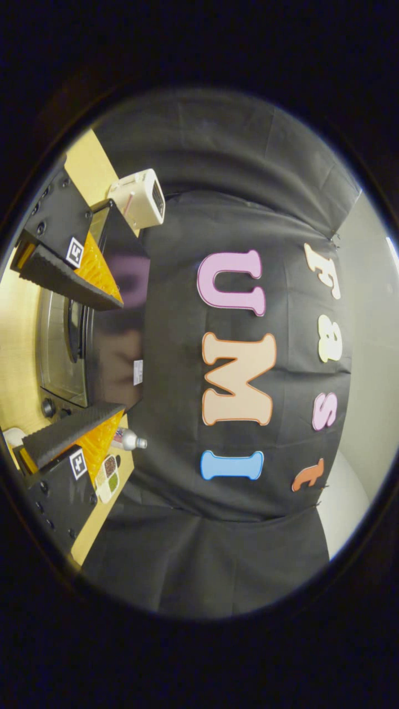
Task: Open the toaster oven, put the food inside, and close the toaster oven door.
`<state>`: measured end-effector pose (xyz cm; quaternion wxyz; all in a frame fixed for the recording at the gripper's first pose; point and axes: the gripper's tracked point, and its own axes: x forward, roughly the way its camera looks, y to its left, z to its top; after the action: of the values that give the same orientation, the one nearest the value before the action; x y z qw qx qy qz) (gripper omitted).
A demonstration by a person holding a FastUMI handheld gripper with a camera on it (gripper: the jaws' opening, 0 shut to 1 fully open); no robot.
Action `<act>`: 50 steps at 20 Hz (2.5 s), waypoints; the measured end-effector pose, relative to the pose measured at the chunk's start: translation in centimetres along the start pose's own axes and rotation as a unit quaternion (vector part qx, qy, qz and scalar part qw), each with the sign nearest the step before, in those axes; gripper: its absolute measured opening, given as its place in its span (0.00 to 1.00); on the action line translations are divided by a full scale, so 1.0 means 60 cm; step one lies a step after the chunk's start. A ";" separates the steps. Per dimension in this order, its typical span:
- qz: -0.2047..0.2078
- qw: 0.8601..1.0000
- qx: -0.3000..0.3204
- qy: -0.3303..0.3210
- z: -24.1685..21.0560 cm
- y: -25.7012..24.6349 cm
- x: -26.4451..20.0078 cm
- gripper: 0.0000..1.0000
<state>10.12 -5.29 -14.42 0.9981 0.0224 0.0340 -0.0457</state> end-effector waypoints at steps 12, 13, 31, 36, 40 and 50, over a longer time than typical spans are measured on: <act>-0.007 0.999 0.044 -0.008 -0.061 0.064 0.060 1.00; -0.010 0.999 0.045 -0.012 -0.063 0.061 0.061 1.00; -0.035 0.993 0.077 -0.077 -0.075 0.047 -0.022 1.00; -0.033 0.995 0.070 -0.063 -0.103 0.036 -0.072 1.00; -0.033 0.996 0.066 -0.043 -0.125 0.034 -0.104 1.00; -0.024 0.997 0.051 0.052 -0.227 0.027 -0.183 1.00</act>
<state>-1.52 -2.03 -27.18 0.9912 0.0749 0.0838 -0.0703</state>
